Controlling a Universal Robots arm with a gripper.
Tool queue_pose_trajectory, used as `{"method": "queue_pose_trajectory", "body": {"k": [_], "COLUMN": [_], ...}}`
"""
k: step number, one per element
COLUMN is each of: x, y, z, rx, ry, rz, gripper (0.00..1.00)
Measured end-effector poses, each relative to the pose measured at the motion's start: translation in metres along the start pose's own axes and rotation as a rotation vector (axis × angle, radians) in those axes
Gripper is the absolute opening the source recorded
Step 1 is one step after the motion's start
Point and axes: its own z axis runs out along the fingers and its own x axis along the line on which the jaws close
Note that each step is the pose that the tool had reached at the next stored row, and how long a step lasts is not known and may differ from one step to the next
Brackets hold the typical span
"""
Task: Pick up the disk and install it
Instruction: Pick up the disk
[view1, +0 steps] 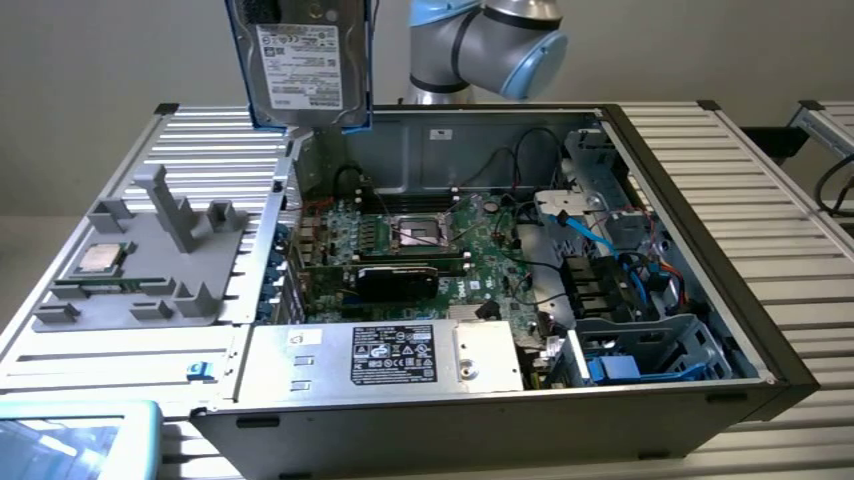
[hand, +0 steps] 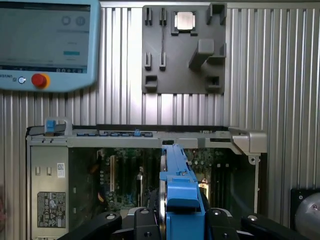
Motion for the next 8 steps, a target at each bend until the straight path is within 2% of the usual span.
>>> {"method": "queue_pose_trajectory", "body": {"k": [8], "x": [0.019], "y": [-0.0289], "z": [-0.0013], "rx": [0.0001], "ry": [-0.001], "rz": [0.0], "gripper": [0.37]}}
